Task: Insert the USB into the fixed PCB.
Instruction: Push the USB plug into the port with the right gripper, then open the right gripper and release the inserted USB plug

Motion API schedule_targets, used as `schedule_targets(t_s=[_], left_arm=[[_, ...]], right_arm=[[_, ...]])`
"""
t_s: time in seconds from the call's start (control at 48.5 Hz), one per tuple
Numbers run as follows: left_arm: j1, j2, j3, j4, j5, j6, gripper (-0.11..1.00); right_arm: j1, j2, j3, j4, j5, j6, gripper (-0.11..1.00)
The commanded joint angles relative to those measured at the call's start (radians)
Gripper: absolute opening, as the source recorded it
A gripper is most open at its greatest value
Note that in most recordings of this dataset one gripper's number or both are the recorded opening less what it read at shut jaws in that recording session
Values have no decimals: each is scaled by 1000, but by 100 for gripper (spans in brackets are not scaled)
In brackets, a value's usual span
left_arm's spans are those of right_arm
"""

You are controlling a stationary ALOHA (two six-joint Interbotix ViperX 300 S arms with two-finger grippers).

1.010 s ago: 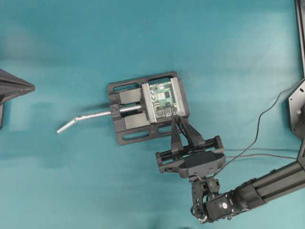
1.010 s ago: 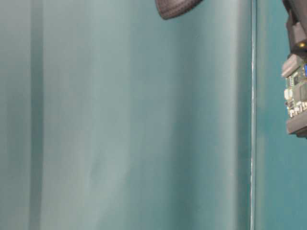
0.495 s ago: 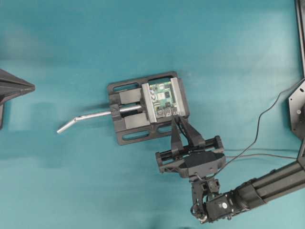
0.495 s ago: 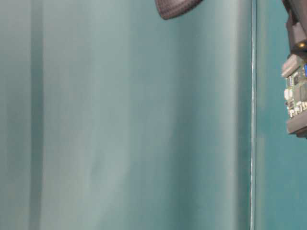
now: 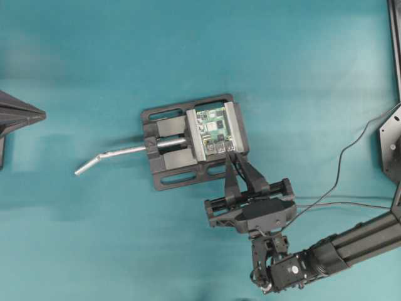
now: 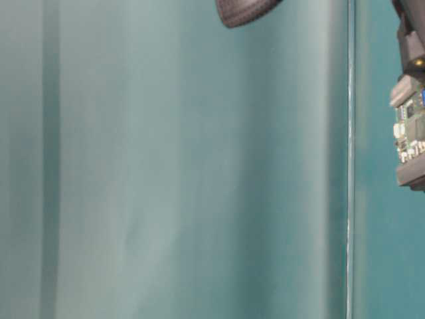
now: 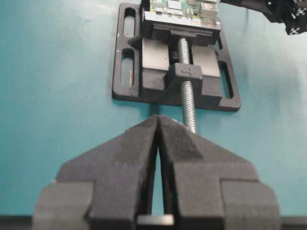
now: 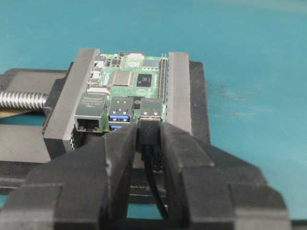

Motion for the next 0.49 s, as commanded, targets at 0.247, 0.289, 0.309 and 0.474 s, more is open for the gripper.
schedule_targets(t_s=[0.247,0.289,0.309,0.474], left_arm=[[3,8,-17,3,-5,-3,0],[3,8,-17,2,-5,-3,0],[3,8,-17,2,-5,-3,0],[3,8,-17,2,-5,-3,0]], right_arm=[[-3,-32,-12,8,-3,-2,30],[-3,-32,-12,8,-2,-2,30],[-3,-32,-12,8,-2,-2,30],[6,-32,-12,8,-3,-2,30]])
